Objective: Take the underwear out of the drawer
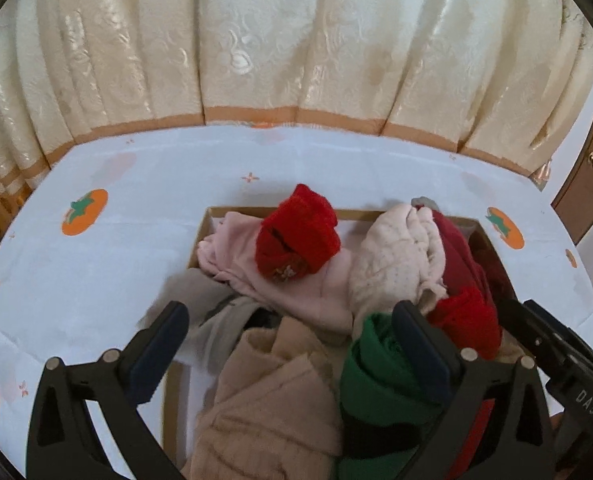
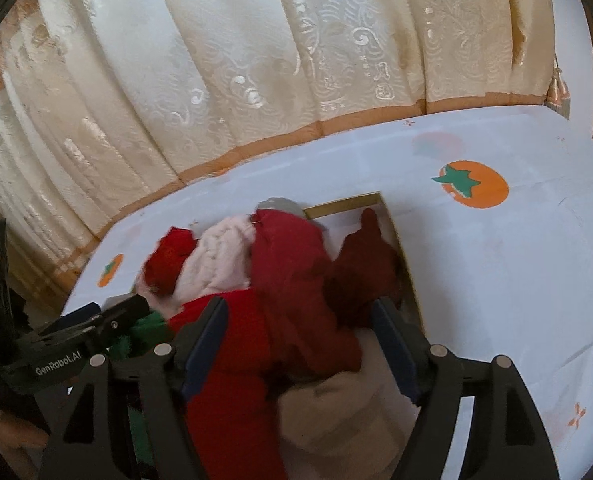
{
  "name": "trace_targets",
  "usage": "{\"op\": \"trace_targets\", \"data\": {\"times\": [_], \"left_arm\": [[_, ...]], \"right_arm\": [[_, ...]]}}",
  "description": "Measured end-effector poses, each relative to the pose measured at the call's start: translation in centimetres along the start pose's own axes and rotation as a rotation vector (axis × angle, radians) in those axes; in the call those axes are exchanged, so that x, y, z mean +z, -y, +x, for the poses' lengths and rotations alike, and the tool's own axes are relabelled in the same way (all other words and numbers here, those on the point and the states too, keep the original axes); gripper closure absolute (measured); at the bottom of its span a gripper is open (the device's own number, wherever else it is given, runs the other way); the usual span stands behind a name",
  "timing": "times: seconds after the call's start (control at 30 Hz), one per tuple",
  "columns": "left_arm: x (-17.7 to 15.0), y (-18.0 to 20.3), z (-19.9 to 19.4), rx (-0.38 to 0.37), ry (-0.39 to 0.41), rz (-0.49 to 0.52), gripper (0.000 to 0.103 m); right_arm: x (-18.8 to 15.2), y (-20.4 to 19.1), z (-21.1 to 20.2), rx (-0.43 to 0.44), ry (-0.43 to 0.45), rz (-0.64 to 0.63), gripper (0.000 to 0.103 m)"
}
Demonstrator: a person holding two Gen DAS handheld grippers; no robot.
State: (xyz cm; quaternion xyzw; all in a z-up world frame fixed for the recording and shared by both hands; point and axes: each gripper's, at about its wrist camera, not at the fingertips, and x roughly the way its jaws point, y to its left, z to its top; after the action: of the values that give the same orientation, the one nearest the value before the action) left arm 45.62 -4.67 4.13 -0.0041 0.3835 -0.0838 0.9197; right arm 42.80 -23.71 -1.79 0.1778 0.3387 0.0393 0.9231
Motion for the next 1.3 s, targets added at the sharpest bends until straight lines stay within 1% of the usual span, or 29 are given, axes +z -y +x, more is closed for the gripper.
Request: {"op": "trace_targets", "data": {"times": [0.17,0.3,0.4,0.5,0.63,0.8,0.83,0.93,1.13,1.3], "left_arm": [[-1.2,-0.7,-1.2,-0.022,0.025,-0.032,0.0],[-2.0,-0.9,-2.0,-0.021,0.043,-0.029,0.0],[-2.7,-1.0,-2.8,-0.026,0.053,-0.029,0.0],[-3.5,-0.7,-3.7,-0.013,0.078,-0.004,0.0],[-4.8,-0.3,-4.9,0.009,0.099,0.03,0.0],[-6.4,0.1,-5.6,0.02,0.082,0.062,0.0],[-6.8,0.2,-5.9,0.031,0.094,0.07,0.0],[-7.8,0.4,-6.6,0.046,0.12,0.084,0.0],[-8.7,0.1,-8.2,0.033,0.159,0.06,0.0],[-9.8,0.4,-10.4,0.033,0.22,0.062,0.0]], "right_arm": [[-1.1,-0.8,-0.6,0.008,0.0,-0.003,0.027],[-2.0,-1.0,-1.3,0.016,-0.01,0.009,0.027],[-2.7,-1.3,-2.4,0.026,0.009,0.012,0.027],[-3.1,-1.7,-3.5,0.03,0.026,0.001,0.027],[-3.8,-2.1,-5.4,0.031,0.07,-0.016,0.027],[-4.8,-2.8,-7.4,0.021,0.12,-0.047,0.027],[-5.2,-2.9,-7.9,0.007,0.144,-0.048,0.027],[-5.7,-2.9,-8.9,0.008,0.181,-0.053,0.027],[-6.9,-3.6,-10.7,0.007,0.22,-0.088,0.027],[-8.1,-4.0,-12.6,0.014,0.251,-0.091,0.027]]}}
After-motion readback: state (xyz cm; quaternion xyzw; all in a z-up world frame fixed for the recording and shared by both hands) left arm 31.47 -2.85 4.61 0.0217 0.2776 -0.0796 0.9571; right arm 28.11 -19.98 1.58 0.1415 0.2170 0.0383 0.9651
